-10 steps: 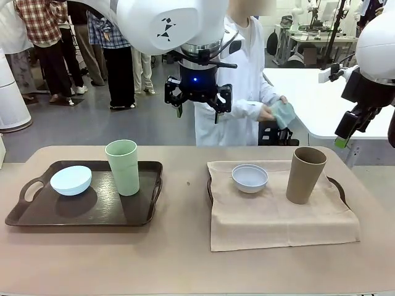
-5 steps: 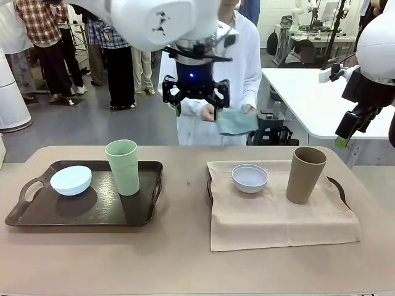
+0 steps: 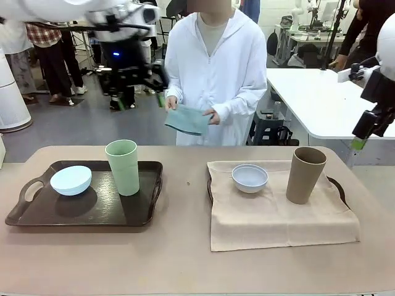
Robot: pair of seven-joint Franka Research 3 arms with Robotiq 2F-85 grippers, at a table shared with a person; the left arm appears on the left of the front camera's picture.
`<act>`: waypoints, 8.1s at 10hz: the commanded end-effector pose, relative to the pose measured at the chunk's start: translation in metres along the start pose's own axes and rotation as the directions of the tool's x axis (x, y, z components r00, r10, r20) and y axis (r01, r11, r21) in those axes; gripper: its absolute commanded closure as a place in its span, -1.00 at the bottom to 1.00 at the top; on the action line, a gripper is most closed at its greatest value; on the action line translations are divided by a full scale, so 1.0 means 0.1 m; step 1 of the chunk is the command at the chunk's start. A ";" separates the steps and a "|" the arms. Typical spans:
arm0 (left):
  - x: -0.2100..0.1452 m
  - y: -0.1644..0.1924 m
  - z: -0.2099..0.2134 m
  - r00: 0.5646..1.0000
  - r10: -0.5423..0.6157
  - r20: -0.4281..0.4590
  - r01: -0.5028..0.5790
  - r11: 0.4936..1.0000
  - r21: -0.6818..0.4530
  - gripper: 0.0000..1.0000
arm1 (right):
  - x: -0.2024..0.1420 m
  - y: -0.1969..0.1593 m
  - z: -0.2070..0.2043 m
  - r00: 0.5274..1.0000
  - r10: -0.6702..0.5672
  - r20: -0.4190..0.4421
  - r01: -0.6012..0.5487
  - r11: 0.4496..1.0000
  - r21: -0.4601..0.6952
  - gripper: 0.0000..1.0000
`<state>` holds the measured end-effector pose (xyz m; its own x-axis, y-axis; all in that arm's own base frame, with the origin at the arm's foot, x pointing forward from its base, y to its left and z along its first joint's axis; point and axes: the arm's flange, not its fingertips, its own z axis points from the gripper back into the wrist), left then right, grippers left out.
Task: Set up a tray with a mat and arrange the tableware.
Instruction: Pick up the Picnic Bowl and Reusable plastic cup from the Handle tray in front of the human's position and hold them in the air.
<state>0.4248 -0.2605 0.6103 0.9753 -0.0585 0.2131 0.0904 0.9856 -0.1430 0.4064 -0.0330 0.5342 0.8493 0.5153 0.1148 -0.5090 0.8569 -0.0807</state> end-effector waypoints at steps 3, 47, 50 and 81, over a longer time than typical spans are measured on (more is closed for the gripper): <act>-0.16 1.07 0.26 0.994 0.105 -0.021 -0.106 0.994 -0.023 -1.00 | -0.33 -0.28 0.04 0.990 -0.138 -0.006 0.138 0.987 0.082 -1.00; -1.10 4.73 0.04 0.920 0.271 -0.284 -0.388 0.524 -0.758 -1.00 | -2.12 -1.87 -0.47 0.817 -0.564 0.122 0.229 0.511 0.829 -1.00; -1.10 4.73 0.04 0.920 0.271 -0.284 -0.388 0.524 -0.758 -1.00 | -2.12 -1.87 -0.47 0.817 -0.564 0.122 0.229 0.511 0.829 -1.00; -0.23 2.65 -0.39 0.986 0.113 -0.119 -0.094 0.983 0.157 -1.00 | 1.30 2.32 -0.99 0.404 0.563 0.721 -0.861 0.501 0.091 -1.00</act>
<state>0.4446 -0.0087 0.5404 0.9954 0.0929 0.0252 -0.0923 0.9954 -0.0242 0.3903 0.2135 0.4490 0.0439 0.7367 0.6748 -0.9982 0.0596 -0.0001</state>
